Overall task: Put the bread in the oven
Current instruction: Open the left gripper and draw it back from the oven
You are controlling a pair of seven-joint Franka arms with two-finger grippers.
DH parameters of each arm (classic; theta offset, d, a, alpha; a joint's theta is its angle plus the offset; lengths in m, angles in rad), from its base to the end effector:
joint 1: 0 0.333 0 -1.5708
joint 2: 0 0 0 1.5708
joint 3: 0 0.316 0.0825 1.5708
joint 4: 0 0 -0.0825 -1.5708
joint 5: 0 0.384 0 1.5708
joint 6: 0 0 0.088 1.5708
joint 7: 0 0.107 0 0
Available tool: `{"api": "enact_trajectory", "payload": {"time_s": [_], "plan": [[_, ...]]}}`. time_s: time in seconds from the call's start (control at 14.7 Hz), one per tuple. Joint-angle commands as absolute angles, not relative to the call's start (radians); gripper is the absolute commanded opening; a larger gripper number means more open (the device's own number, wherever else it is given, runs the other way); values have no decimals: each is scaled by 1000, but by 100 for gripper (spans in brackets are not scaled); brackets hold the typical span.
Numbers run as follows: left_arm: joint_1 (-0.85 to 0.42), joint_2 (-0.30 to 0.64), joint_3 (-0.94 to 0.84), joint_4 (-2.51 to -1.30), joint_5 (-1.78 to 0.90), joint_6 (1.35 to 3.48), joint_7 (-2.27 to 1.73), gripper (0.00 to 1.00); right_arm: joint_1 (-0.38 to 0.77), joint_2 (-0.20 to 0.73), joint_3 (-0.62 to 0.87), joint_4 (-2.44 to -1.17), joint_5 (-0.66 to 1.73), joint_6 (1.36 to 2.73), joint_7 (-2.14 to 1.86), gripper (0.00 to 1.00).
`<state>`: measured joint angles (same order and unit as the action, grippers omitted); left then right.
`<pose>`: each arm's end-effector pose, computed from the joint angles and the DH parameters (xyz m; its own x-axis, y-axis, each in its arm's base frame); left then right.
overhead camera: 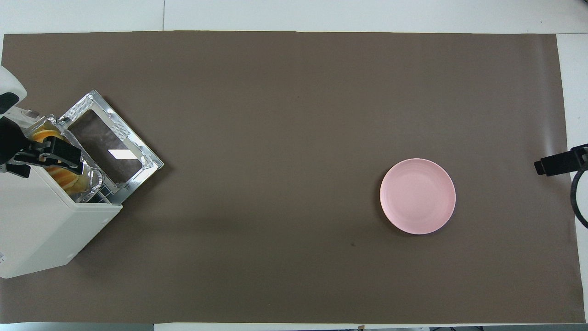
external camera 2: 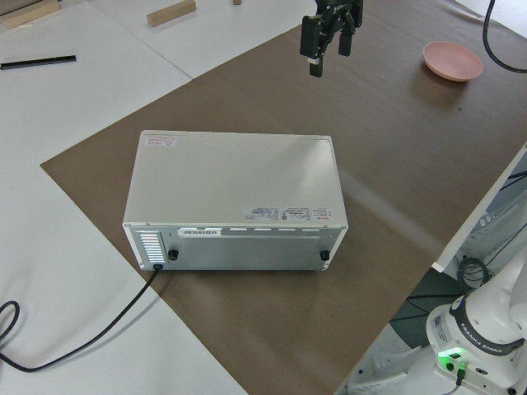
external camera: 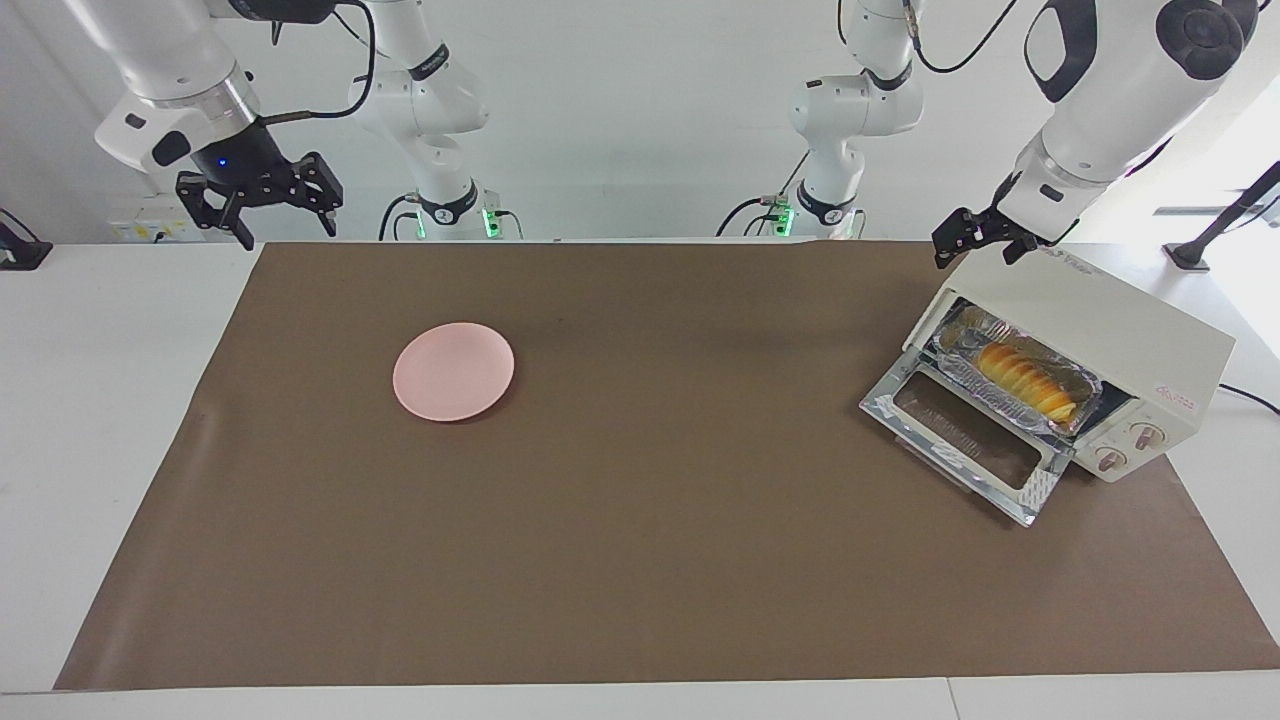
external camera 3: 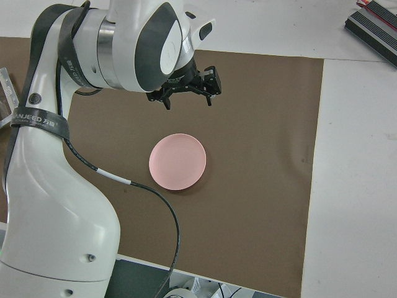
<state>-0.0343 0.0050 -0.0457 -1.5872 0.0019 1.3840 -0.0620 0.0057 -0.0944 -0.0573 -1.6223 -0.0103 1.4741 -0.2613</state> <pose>0.5321 -0.0424 0.6000 0.9784 -0.0160 -0.2062 -0.0194 -0.9997 -0.0145 0.5138 -0.0293 0.6426 0.9767 0.2078 -0.0534 0.2076 -0.9782 -0.0092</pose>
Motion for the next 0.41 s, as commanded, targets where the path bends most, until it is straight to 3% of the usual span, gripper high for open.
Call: {"api": "enact_trajectory", "payload": {"time_s": [0.0, 0.34], "plan": [[-23, -26, -58, -1626, -9, 1408, -51, 100, -12, -117, -41, -1644, -8, 1468, -250, 100], [-26, -26, -60, -1631, -9, 1419, -55, 100, -12, -117, -41, -1644, -8, 1468, -250, 100]]}}
